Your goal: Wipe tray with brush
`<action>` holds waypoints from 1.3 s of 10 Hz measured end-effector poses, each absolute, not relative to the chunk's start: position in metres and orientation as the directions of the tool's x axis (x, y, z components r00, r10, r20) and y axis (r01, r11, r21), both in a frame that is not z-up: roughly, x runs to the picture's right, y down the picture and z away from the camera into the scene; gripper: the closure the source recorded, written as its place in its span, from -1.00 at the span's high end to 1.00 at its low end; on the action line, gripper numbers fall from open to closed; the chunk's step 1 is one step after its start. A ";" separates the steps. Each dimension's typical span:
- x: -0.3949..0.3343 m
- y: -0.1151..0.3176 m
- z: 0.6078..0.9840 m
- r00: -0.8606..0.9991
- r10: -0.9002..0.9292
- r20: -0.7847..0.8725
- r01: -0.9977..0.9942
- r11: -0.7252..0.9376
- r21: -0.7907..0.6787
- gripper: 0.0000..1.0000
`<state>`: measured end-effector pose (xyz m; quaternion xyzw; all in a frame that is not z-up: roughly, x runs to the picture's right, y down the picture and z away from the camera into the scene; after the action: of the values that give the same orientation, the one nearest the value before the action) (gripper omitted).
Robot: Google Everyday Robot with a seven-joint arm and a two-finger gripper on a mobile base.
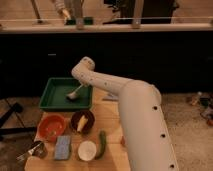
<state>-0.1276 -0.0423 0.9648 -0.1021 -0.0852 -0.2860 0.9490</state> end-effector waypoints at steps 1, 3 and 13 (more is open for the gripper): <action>-0.123 -0.048 0.967 0.822 -0.531 0.204 0.562 0.814 -0.147 -1.00; -0.123 -0.056 0.982 0.812 -0.557 0.178 0.582 0.797 -0.161 -1.00; -0.148 -0.045 0.981 0.760 -0.597 0.258 0.645 0.742 -0.182 -1.00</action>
<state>-0.1484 -0.0449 0.9814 -0.1313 -0.0919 -0.3341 0.9288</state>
